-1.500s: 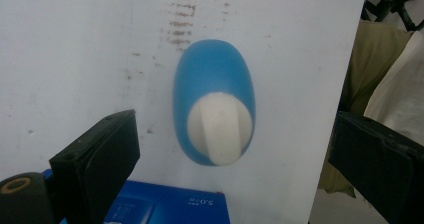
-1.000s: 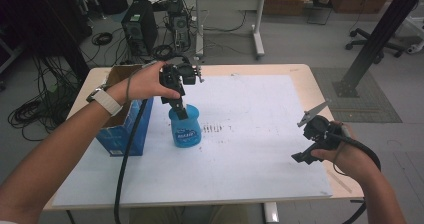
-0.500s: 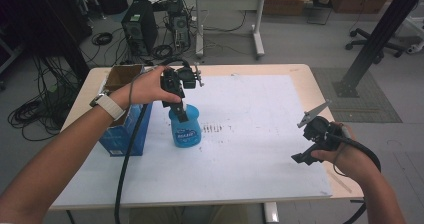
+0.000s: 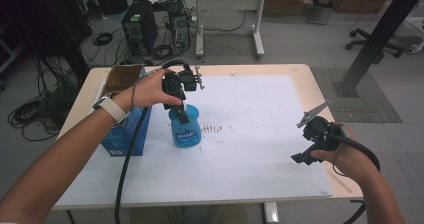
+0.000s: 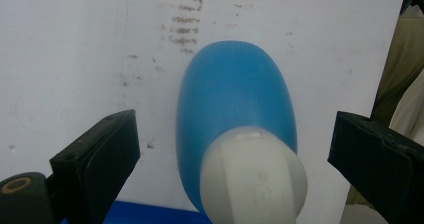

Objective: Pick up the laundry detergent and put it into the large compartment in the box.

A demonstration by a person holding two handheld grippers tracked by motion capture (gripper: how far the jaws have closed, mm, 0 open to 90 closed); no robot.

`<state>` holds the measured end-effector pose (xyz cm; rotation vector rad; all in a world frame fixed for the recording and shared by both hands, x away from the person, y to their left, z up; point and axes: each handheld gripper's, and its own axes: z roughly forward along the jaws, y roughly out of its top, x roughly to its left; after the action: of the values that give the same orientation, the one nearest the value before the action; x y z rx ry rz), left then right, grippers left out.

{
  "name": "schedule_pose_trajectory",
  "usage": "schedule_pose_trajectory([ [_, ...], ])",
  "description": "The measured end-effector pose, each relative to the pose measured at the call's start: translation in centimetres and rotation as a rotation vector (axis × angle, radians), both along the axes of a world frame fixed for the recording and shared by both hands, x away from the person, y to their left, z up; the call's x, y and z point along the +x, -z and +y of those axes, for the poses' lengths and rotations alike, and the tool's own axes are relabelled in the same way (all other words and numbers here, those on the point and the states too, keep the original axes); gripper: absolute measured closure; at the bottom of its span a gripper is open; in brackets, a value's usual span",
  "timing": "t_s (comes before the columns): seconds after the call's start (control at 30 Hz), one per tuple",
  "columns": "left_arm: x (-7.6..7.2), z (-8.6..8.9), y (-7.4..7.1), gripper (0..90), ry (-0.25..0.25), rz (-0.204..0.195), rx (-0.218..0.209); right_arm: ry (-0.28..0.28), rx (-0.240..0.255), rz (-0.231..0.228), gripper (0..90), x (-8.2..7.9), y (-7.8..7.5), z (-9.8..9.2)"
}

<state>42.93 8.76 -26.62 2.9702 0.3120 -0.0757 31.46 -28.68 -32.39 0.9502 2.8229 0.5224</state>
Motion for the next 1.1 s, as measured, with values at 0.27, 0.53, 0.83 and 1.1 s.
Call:
schedule_pose_trajectory([
  [0.27, 0.0, -0.2, 0.9, 6.9, 0.002, 0.009, 0.009, 0.004, 0.001, 0.002, 12.0, -0.2, 0.1, -0.3],
  [0.53, -0.1, -0.3, 1.5, 7.7, 0.005, 0.017, 0.013, 0.002, 0.002, 0.005, 12.0, -0.1, 0.3, -0.1],
  [0.83, 0.0, -0.4, 1.8, 12.1, 0.013, 0.019, 0.015, 0.006, 0.003, 0.004, 12.0, -0.1, 0.3, -0.3],
  [1.1, 0.1, -0.5, 1.9, 18.7, 0.018, 0.019, 0.035, 0.006, 0.004, 0.005, 12.0, -0.2, 0.4, -0.4],
])
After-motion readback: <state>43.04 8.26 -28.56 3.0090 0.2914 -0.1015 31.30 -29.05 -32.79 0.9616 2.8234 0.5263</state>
